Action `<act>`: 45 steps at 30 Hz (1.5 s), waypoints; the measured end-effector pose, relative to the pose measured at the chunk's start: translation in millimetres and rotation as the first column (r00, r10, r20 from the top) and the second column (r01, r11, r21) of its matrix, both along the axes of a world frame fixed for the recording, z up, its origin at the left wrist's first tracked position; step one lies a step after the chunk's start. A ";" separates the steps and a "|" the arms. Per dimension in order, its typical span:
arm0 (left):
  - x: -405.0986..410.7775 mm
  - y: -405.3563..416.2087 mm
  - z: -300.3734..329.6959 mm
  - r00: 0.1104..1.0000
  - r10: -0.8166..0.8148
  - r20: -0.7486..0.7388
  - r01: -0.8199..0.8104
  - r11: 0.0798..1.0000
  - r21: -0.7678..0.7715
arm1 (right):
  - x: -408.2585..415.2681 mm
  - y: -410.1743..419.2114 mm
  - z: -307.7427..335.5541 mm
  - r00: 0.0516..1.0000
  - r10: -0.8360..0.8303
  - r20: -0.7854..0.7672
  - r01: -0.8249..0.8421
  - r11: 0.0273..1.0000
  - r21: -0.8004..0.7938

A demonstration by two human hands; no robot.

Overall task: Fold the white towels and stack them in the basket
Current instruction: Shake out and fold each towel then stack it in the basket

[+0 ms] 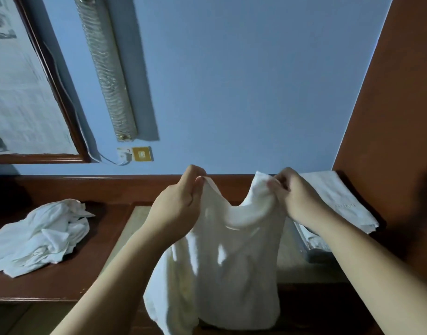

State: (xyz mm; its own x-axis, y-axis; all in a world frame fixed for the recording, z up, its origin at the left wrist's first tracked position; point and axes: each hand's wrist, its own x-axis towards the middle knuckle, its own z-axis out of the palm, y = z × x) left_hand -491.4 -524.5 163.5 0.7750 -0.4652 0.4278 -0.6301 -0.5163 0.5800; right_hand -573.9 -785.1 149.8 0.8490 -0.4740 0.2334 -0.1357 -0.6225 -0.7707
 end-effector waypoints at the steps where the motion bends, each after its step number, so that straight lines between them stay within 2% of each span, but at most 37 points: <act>1: 4.3 1.1 1.7 0.999 0.004 0.032 -0.006 0.999 0.036 | 2.7 0.0 0.8 1.000 0.011 0.025 -0.014 0.995 0.097; 2: 8.8 3.4 2.1 0.999 0.017 0.047 -0.020 0.998 0.056 | 3.8 0.7 3.9 0.998 0.039 0.047 -0.048 0.971 0.232; 4: 17.1 10.9 0.8 0.998 0.049 0.034 -0.051 0.996 0.068 | 1.8 -1.0 10.2 0.988 0.131 0.080 -0.153 0.851 0.502; 5: 21.2 15.5 -1.4 0.998 0.064 0.022 -0.066 0.995 0.074 | -0.1 -4.9 12.0 0.980 0.184 0.070 -0.192 0.820 0.540; 6: 25.0 20.3 -3.9 0.997 0.078 0.013 -0.079 0.994 0.080 | -2.3 -11.6 13.3 0.969 0.243 0.031 -0.227 0.844 0.486; 8: 31.3 29.3 -9.3 0.996 0.091 0.009 -0.091 0.993 0.077 | -3.9 -22.9 13.9 0.956 0.278 -0.090 -0.246 0.932 0.267; 10: 36.2 35.6 -13.3 0.995 0.099 0.005 -0.099 0.993 0.063 | -0.3 -34.0 12.9 0.985 0.136 -0.107 -0.128 0.989 0.080; 11: 38.2 37.5 -15.1 0.995 0.103 0.002 -0.103 0.993 0.060 | 1.7 -39.5 11.8 0.997 0.052 -0.057 -0.049 0.997 0.054; 13: 39.8 38.1 -16.8 0.994 0.106 -0.010 -0.105 0.993 0.055 | 5.2 -47.1 9.9 0.996 -0.062 0.066 0.053 0.990 0.131; 15: 38.4 34.6 -17.1 0.996 0.088 -0.017 -0.087 0.995 0.051 | 10.7 -50.0 5.9 0.988 -0.097 0.117 0.064 0.965 0.256; 17: 35.5 27.9 -16.0 0.998 0.066 -0.016 -0.065 0.996 0.055 | 11.8 -44.8 8.5 0.985 -0.047 0.163 0.001 0.962 0.274; 20: 30.1 12.6 -13.0 0.999 0.033 -0.008 -0.032 0.999 0.034 | 2.5 -22.6 25.9 0.976 0.174 0.134 -0.191 0.974 0.120; 22: 23.2 -2.7 -10.5 1.000 -0.012 -0.002 0.012 1.000 0.004 | -3.8 -1.1 41.0 0.933 0.360 -0.012 -0.359 0.933 0.020; 24: 14.9 -19.8 -7.8 0.997 -0.074 0.001 0.074 0.997 -0.031 | -0.3 19.1 45.1 0.887 0.428 -0.172 -0.445 0.892 -0.075; 28: 1.9 -41.5 -4.2 0.983 -0.175 0.055 0.178 0.982 -0.062 | 10.8 33.5 42.9 0.894 0.327 -0.305 -0.397 0.894 -0.206; 33: 6.1 -33.5 -23.9 0.971 -0.211 0.109 0.217 0.975 -0.047 | 0.5 21.2 52.7 0.942 0.211 -0.263 -0.303 0.869 -0.390; 38: 0.5 -28.3 -74.8 0.995 -0.095 -0.035 0.084 0.971 -0.224 | -6.8 16.9 54.3 0.978 0.126 -0.166 -0.196 0.824 -0.531; 41: -12.0 -32.8 -102.4 0.992 -0.009 -0.122 -0.021 0.969 -0.246 | -9.5 14.1 49.4 0.984 0.116 -0.134 -0.172 0.814 -0.555; 45: -29.6 -35.9 -130.9 0.992 0.057 -0.116 -0.080 0.976 -0.201 | -16.0 8.4 42.9 0.991 0.094 -0.093 -0.130 0.809 -0.573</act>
State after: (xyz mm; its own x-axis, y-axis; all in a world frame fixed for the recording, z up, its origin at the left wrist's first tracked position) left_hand -521.0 -560.3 32.7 0.8491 -0.3208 0.4196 -0.5245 -0.4187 0.7413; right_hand -590.0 -776.7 192.7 0.9084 -0.1687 0.3826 -0.0700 -0.9635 -0.2585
